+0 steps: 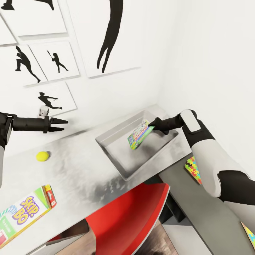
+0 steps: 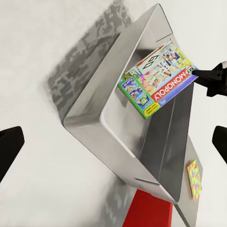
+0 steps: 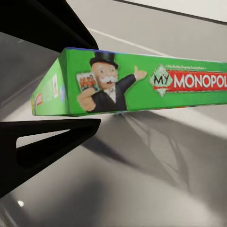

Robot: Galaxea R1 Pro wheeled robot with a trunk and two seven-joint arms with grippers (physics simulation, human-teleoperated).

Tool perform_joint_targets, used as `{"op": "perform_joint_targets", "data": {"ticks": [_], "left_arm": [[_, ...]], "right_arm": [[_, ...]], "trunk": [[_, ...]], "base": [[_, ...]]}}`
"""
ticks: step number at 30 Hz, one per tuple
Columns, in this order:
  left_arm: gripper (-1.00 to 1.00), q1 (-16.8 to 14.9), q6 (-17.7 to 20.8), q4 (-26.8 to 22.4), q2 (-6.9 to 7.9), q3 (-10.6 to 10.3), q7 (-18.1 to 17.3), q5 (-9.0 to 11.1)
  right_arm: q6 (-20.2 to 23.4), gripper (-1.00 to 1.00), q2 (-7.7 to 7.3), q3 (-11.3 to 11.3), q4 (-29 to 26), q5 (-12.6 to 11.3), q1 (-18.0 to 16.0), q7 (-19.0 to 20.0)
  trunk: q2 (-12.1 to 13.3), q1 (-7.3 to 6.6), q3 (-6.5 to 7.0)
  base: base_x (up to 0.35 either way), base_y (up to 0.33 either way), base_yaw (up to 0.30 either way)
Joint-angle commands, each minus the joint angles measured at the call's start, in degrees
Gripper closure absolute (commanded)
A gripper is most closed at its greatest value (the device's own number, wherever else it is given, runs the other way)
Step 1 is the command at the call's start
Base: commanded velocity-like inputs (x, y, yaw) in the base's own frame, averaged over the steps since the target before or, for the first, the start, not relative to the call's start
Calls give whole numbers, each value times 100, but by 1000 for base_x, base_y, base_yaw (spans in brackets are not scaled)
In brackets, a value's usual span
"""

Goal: Put all the toys in the child's room - the three board games (two on the bed and one on the table), the two jigsaw puzzles on the table, and the tennis ball on the table - inside the toy box on the table in the child's room.

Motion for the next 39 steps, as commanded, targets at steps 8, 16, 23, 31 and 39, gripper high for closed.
{"op": "perform_joint_targets", "data": {"ticks": [8, 16, 23, 31, 39], "left_arm": [[-100, -5, 60, -2, -3, 19, -49, -63], [-100, -5, 60, -2, -3, 19, -49, -63], [-100, -5, 60, -2, -3, 19, -49, -63], [-100, -5, 60, -2, -3, 19, -49, -63], [-100, -5, 60, -2, -3, 19, -49, -63]], "right_arm": [[13, 100, -21, 14, -3, -45, -6, -55], [13, -100, -29, 13, -3, 98, -2, -63], [13, -100, -55, 13, -3, 93, -5, -64], [13, -100, -66, 13, -3, 90, -2, -63], [13, -100, -66, 13, -3, 86, -2, -57]], "trunk": [[-10, 3, -9], [-10, 3, -9], [-10, 3, -9], [-10, 3, -9], [-10, 3, -9]], "base": [[0, 0, 0], [0, 0, 0], [0, 0, 0], [0, 0, 0], [0, 0, 0]]}}
